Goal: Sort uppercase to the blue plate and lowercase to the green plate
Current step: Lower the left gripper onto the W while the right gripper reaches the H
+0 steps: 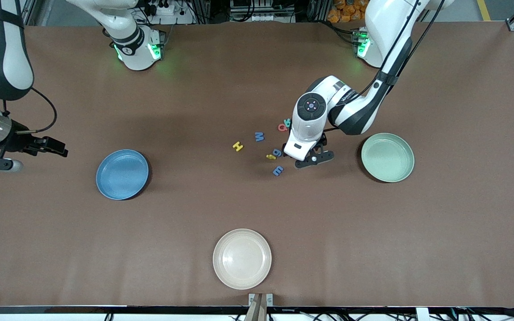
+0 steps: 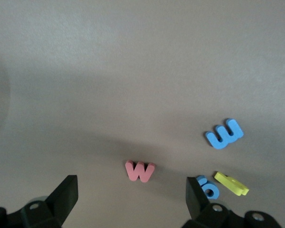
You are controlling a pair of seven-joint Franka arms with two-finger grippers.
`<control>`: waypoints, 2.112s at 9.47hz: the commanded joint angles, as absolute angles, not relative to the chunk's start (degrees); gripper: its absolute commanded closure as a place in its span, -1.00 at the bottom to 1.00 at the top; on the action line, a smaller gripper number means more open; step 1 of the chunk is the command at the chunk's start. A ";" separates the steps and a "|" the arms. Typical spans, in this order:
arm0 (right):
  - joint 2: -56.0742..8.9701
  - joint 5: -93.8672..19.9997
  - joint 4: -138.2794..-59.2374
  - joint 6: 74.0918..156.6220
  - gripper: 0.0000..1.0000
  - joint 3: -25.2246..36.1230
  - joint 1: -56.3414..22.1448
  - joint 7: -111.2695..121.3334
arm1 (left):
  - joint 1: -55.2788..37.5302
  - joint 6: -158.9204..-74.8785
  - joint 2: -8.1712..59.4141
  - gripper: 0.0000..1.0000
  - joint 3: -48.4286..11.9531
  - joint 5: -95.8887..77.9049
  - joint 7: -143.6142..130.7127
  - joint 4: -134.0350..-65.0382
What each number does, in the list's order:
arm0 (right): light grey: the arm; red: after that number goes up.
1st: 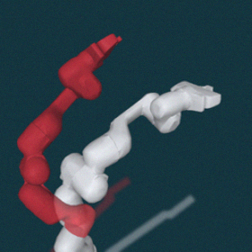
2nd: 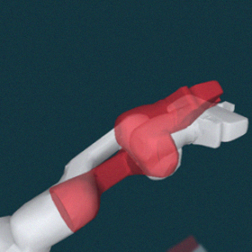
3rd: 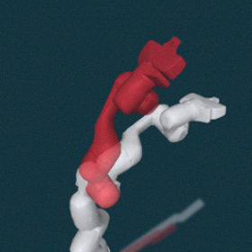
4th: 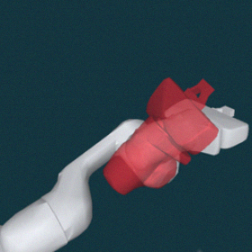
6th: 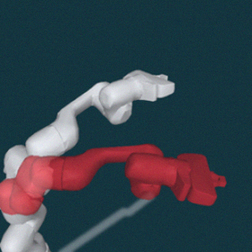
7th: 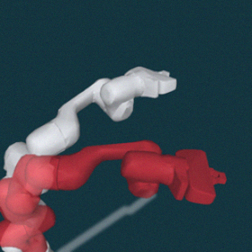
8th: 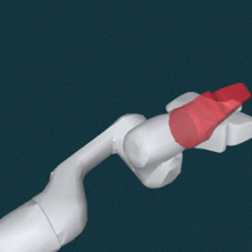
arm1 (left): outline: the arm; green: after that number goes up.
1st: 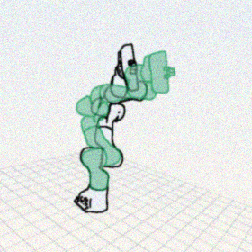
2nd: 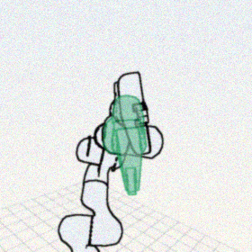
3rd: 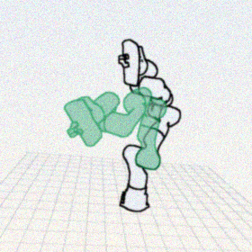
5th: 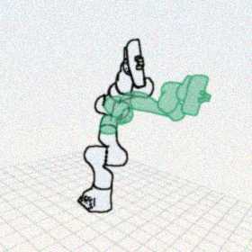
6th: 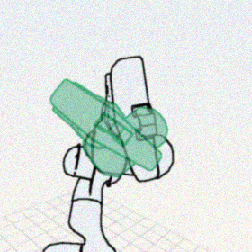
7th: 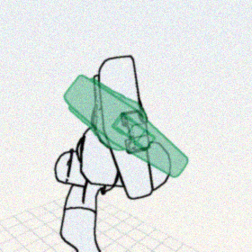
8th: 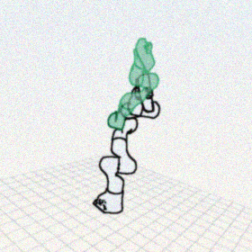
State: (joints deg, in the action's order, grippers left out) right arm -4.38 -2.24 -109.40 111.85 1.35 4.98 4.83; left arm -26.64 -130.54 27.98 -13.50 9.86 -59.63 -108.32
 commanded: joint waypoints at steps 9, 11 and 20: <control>-4.65 -1.67 -108.81 111.88 -1.00 0.88 -20.28 -26.76 | -27.51 -138.59 27.24 -1.00 -14.50 11.60 -67.59 -116.27; -7.72 -1.67 -108.81 113.46 -1.00 0.88 -25.11 -28.39 | -27.51 -139.83 27.51 -1.00 -14.41 11.69 -67.41 -117.33; -25.03 -1.58 -108.54 135.42 -1.00 0.97 -42.00 -70.68 | -26.37 -144.32 30.94 -1.00 -14.41 21.45 -64.87 -116.45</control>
State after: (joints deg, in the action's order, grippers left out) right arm -22.74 -2.16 -109.36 133.31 0.42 -40.45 -62.44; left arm -26.82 -143.83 30.82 -14.23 19.41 -65.14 -116.75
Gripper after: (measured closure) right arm 0.000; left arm 0.000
